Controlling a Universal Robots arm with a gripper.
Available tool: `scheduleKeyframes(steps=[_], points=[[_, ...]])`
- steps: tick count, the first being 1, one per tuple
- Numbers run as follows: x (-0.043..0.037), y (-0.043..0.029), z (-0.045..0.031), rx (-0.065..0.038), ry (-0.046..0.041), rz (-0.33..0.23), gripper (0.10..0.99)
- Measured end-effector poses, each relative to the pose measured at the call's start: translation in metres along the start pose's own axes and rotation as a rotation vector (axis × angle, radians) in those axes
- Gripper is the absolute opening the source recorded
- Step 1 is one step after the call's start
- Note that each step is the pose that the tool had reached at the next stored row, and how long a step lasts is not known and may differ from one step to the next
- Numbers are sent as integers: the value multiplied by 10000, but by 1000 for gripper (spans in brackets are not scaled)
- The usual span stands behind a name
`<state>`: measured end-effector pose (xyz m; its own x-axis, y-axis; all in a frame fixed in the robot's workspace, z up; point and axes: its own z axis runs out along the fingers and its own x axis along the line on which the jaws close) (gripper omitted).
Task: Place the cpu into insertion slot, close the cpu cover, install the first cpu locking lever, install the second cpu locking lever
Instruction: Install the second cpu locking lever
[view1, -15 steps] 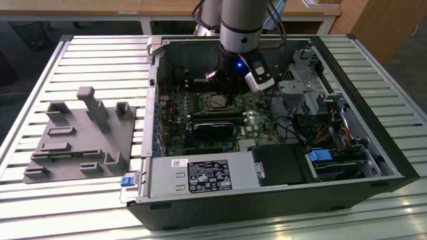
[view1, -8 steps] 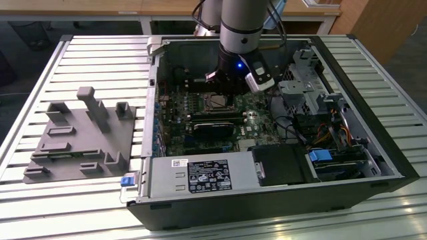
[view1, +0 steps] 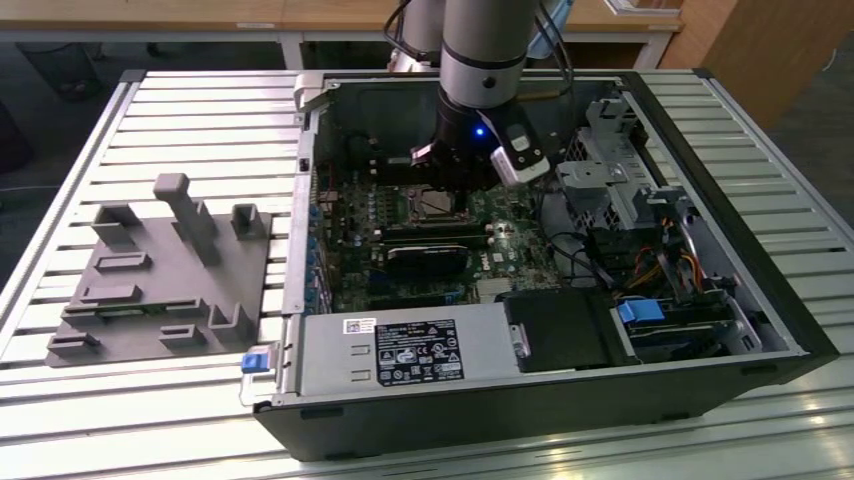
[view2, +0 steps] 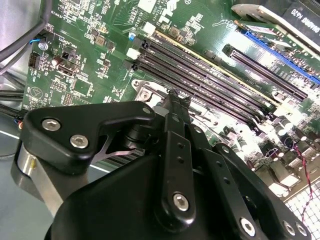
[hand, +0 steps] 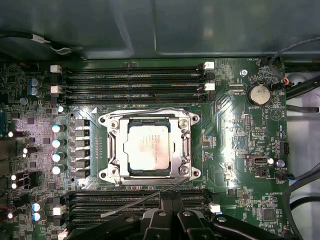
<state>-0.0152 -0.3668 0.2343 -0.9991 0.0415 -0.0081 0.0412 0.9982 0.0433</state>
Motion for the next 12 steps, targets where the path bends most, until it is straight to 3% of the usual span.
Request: scheduleKeyframes(steps=[12], points=[[-1,-24,-1,-12,1,0,106]])
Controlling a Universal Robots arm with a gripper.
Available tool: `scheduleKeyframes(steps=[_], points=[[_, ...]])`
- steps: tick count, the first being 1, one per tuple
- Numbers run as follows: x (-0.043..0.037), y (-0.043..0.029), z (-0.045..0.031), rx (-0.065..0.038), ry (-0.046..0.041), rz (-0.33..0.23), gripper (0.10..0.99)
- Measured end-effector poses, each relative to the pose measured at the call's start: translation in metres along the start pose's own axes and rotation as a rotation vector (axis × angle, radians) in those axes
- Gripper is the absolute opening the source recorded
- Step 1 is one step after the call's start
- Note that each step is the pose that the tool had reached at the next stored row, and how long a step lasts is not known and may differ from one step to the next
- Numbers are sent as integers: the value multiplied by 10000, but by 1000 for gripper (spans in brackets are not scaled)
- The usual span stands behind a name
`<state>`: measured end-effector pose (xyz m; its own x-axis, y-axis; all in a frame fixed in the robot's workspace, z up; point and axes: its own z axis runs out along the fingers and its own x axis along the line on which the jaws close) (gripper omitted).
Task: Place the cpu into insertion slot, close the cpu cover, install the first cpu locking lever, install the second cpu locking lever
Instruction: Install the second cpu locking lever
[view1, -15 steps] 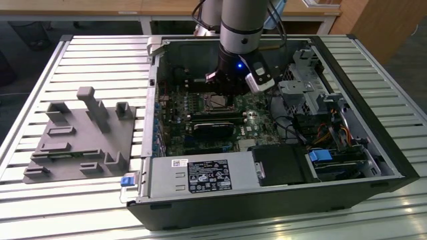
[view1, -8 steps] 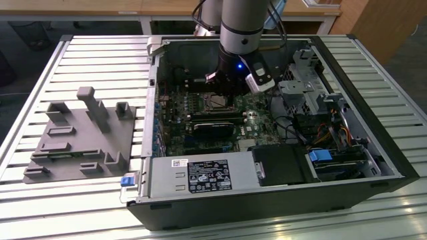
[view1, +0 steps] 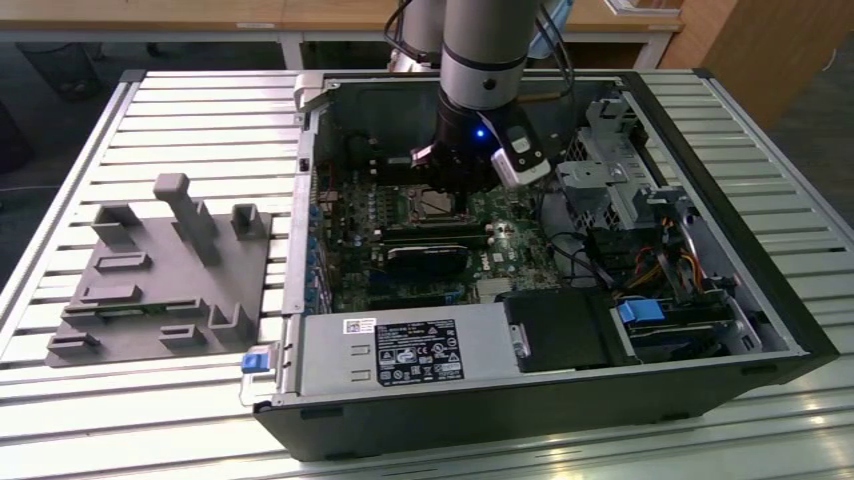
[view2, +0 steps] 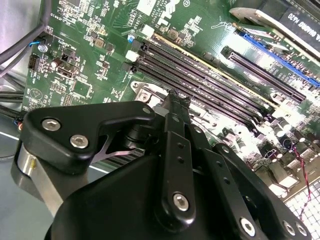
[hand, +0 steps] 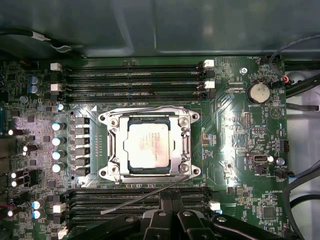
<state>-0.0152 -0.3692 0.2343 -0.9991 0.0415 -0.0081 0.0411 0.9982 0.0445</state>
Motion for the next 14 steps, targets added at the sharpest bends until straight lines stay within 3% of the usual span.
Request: scheduleKeyframes(steps=[14], points=[[-1,-31,-1,-16,1,0,106]])
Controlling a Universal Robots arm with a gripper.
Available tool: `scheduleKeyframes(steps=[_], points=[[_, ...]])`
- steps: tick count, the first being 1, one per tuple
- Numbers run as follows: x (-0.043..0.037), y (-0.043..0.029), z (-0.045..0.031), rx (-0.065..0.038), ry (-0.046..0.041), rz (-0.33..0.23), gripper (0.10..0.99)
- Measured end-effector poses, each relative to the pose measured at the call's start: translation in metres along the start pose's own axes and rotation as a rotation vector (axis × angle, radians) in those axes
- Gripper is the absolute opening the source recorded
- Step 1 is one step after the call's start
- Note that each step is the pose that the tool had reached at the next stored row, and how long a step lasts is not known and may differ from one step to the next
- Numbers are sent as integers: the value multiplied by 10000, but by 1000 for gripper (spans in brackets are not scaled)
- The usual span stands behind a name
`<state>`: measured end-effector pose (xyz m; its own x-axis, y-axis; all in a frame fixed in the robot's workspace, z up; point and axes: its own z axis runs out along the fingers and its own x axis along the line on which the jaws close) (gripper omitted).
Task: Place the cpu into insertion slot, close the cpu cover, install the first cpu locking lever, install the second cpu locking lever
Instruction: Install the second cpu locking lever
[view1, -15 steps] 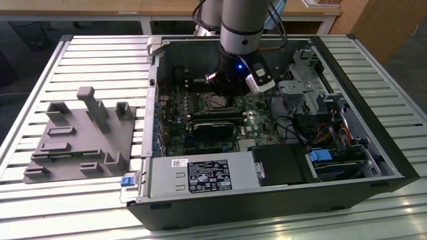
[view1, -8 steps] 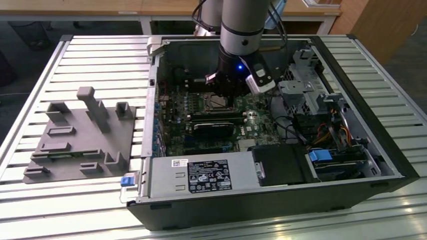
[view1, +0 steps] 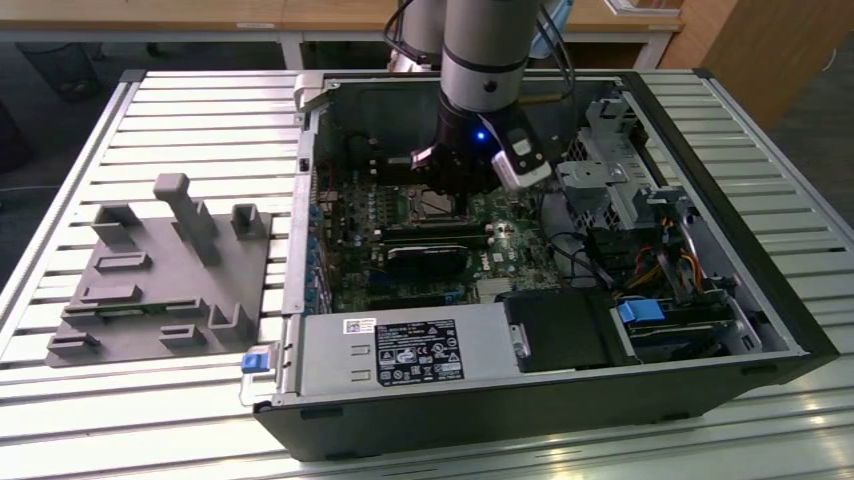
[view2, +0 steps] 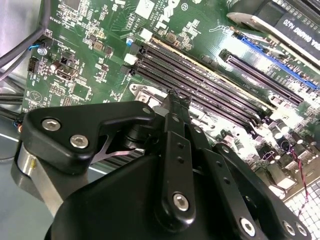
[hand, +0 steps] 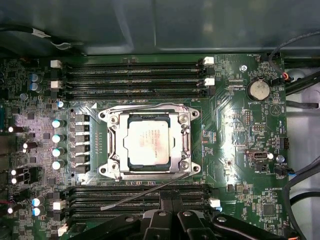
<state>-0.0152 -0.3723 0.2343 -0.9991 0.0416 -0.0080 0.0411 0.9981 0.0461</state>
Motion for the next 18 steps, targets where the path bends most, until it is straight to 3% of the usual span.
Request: scheduleKeyframes(steps=[18], points=[[-2,-55,-3,-27,1,0,106]])
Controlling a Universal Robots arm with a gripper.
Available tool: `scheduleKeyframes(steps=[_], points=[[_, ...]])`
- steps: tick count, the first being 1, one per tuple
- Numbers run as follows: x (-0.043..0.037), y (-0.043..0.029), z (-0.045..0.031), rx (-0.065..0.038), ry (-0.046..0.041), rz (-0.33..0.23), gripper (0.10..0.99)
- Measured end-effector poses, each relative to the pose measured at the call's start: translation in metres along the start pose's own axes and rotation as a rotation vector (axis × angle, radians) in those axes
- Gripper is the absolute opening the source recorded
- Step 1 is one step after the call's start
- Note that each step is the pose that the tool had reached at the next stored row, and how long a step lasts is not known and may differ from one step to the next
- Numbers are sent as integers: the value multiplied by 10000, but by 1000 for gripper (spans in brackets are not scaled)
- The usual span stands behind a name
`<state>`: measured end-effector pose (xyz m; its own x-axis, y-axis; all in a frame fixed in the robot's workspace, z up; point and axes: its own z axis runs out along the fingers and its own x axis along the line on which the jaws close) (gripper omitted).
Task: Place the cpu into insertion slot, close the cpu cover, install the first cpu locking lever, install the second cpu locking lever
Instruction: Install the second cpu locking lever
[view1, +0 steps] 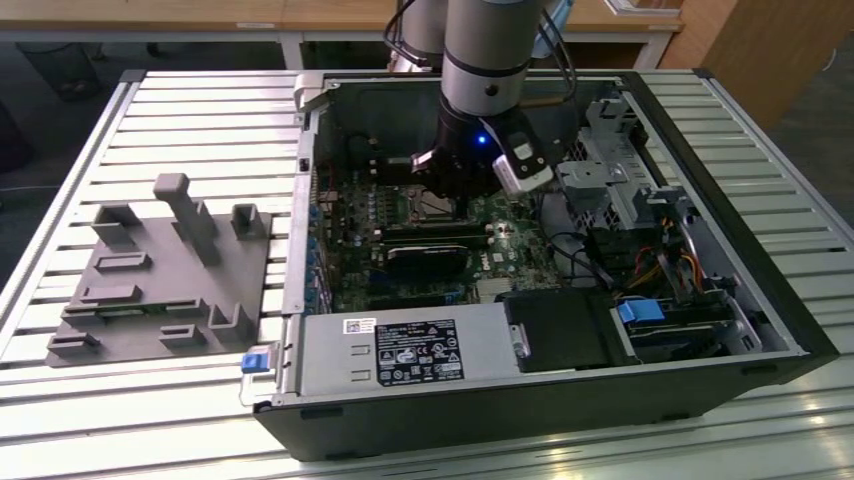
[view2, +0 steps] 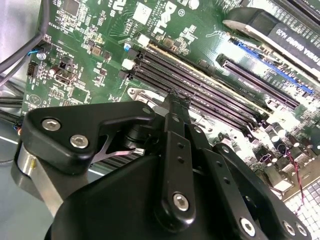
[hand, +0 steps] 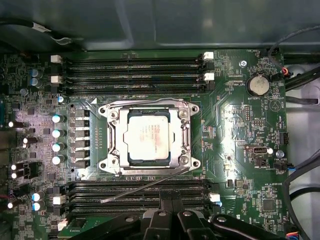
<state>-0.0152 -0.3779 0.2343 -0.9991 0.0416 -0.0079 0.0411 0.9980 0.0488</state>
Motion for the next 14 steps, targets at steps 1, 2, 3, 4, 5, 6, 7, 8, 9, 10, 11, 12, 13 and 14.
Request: scheduleKeyframes(steps=[1,2,3,4,5,6,7,8,9,10,11,12,13,14], points=[[0,-2,0,-1,0,0,106],[0,-3,0,-2,0,0,106],[0,-5,0,-3,0,0,106],[0,-6,0,-4,0,0,106],[0,-8,0,-4,0,0,106],[-1,-10,0,-6,0,0,106],[-1,-11,0,-6,0,0,106],[1,-11,0,-7,0,0,106],[6,-11,0,-6,0,0,106],[20,-10,0,-7,0,0,106],[36,-8,0,-7,0,-1,106],[50,-5,0,-6,1,0,106],[55,-4,0,-9,0,0,106],[55,-5,-1,-44,3,0,106]])
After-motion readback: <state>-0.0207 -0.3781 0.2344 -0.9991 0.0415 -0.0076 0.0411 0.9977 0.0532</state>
